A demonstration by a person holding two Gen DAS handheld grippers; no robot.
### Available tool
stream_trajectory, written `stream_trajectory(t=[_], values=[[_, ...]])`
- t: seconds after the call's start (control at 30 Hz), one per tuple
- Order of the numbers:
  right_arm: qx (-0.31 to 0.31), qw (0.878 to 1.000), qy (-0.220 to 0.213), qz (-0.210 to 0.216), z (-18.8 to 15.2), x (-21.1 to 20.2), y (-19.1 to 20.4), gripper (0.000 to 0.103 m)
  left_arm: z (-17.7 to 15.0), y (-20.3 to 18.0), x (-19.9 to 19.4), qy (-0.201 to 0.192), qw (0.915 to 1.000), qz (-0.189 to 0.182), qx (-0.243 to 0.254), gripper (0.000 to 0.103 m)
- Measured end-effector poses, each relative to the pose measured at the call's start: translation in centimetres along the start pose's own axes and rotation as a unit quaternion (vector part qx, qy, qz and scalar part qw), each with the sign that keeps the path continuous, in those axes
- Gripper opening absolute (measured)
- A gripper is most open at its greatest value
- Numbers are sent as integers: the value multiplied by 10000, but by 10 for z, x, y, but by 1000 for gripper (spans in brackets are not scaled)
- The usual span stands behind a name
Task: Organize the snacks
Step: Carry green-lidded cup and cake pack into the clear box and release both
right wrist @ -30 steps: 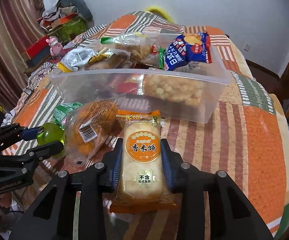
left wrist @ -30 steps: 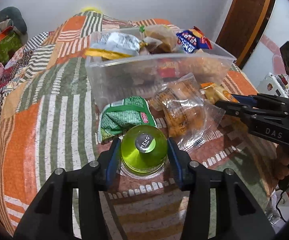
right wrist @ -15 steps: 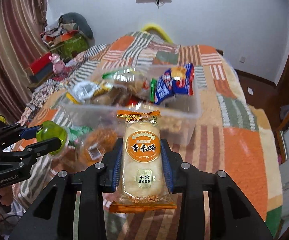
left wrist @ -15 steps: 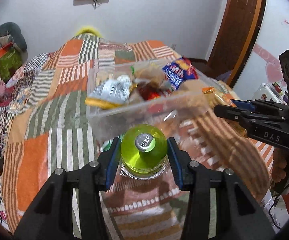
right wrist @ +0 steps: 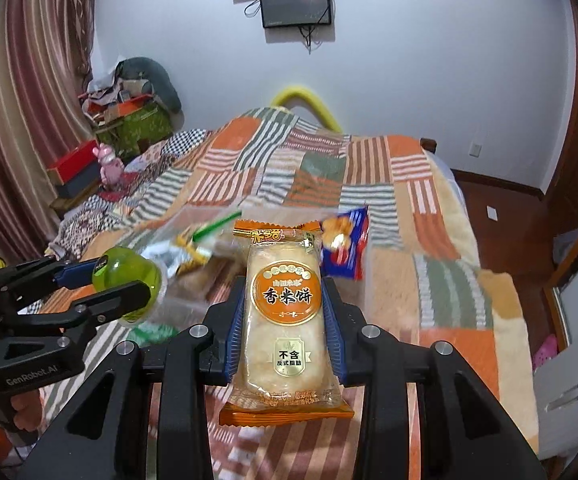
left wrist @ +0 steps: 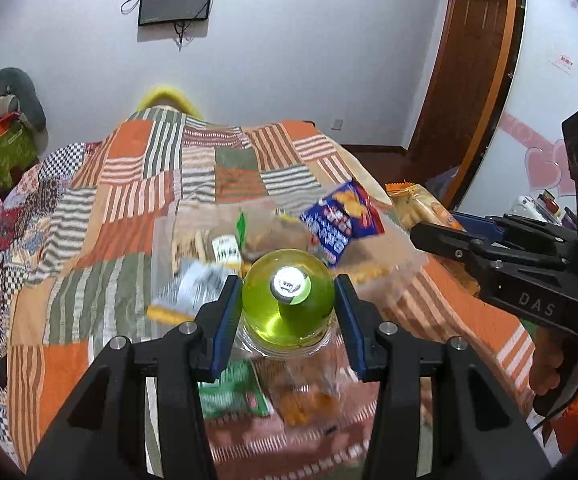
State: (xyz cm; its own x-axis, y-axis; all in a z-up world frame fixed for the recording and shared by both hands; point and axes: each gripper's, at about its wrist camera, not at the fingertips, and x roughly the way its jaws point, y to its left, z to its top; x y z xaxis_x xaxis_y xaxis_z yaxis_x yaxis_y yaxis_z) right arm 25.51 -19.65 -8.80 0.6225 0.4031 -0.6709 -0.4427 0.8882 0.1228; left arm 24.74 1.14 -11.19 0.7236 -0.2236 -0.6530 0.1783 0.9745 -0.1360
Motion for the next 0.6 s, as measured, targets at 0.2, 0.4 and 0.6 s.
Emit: stream_trajectory(t=[0.2, 0.4, 0.6], values=[[-9, 10000, -56, -47, 12, 10, -3, 32, 18, -4, 16, -38, 10000, 66, 42, 46], [3, 10000, 15, -85, 20, 29, -7, 32, 28, -5, 37, 28, 9999, 116, 34, 46], [-34, 9997, 200, -131, 23, 52, -11, 32, 29, -3, 64, 321, 9995, 45, -67, 46]])
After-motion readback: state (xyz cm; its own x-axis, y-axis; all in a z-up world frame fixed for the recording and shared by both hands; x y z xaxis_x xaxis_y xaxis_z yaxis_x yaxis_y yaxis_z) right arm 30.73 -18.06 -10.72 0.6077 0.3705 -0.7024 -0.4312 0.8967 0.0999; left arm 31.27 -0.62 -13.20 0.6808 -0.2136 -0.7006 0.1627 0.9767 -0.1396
